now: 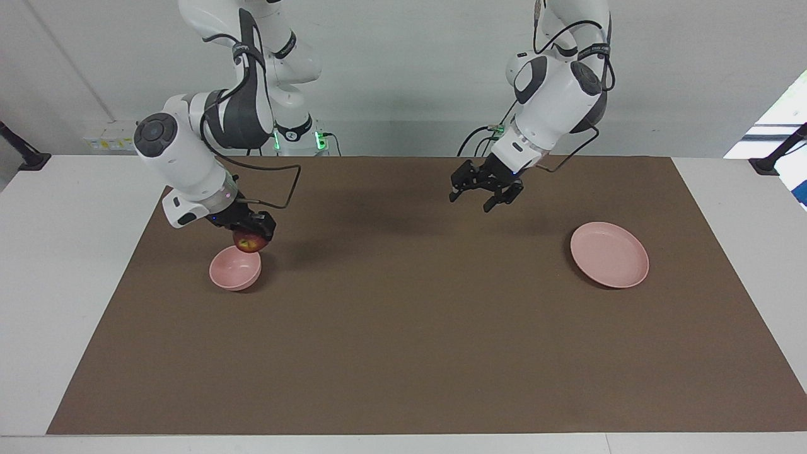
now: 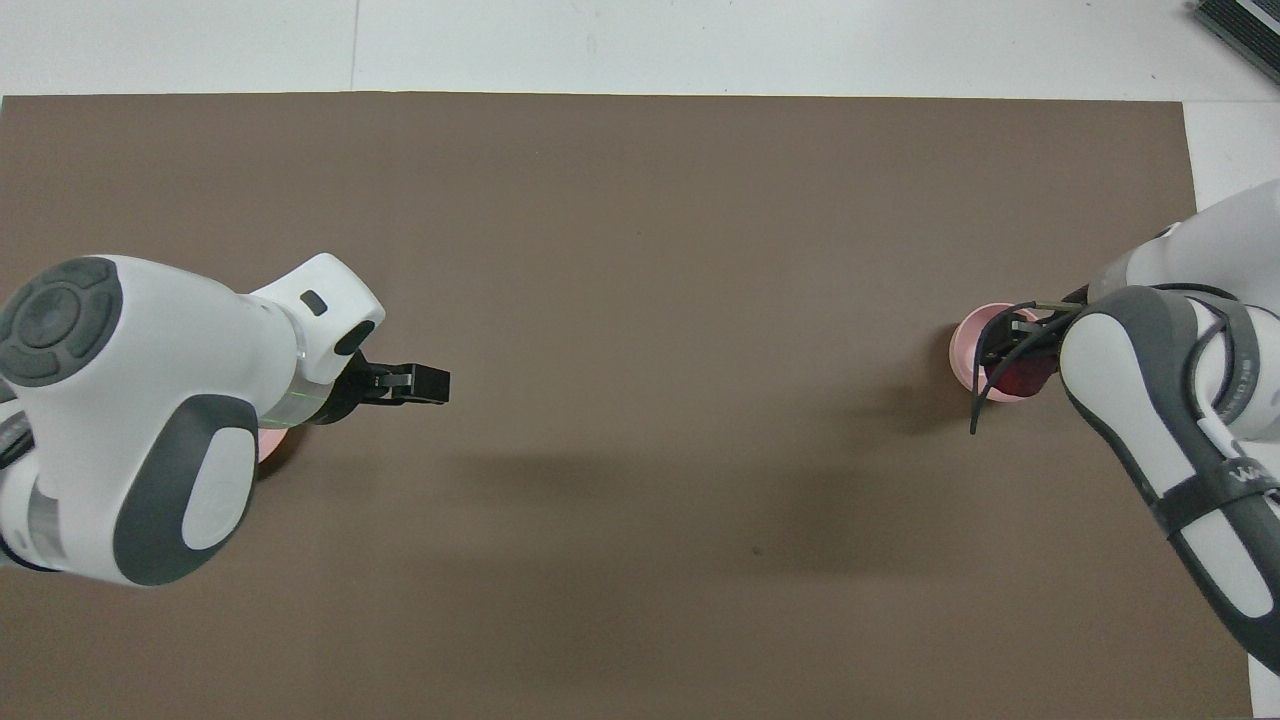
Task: Move apple from plate to bowl
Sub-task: 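Carry the apple over the pink bowl while the left gripper retracts, then lower the apple into the pink bowl and open the right gripper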
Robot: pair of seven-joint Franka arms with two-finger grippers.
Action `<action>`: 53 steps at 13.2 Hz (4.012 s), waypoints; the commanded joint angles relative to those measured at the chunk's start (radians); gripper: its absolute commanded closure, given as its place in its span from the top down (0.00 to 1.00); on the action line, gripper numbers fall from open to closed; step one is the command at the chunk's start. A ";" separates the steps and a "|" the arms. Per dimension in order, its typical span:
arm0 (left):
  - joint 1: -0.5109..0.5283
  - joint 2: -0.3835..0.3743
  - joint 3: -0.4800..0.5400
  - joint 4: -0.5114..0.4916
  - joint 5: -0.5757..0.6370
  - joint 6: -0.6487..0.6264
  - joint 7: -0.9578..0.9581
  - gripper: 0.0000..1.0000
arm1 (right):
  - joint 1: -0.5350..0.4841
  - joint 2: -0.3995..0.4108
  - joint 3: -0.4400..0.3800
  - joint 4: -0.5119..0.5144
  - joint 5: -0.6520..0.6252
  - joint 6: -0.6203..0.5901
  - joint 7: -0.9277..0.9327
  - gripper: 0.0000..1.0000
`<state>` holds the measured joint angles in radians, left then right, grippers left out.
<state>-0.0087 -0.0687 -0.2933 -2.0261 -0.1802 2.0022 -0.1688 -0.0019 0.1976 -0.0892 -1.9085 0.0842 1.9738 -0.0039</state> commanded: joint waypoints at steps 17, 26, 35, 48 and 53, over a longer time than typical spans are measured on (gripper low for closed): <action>-0.011 0.061 0.247 0.632 0.160 -0.675 0.206 1.00 | -0.020 0.091 0.014 -0.006 -0.020 0.149 0.008 0.00; -0.008 0.037 0.246 0.598 0.172 -0.669 0.207 1.00 | -0.026 0.103 0.012 -0.014 -0.018 0.152 0.007 0.00; -0.005 0.038 0.249 0.599 0.166 -0.675 0.201 1.00 | -0.026 0.109 0.014 -0.014 -0.015 0.154 0.015 0.59; -0.005 0.036 0.249 0.599 0.166 -0.675 0.199 1.00 | -0.026 0.111 0.012 -0.014 -0.014 0.154 0.015 0.92; -0.005 0.036 0.249 0.599 0.166 -0.675 0.199 1.00 | -0.027 0.108 0.012 0.003 -0.015 0.139 0.010 1.00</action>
<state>-0.0297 -0.0199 -0.0357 -1.4221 -0.0253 1.3401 0.0223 -0.0124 0.3090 -0.0888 -1.9133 0.0796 2.1032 -0.0029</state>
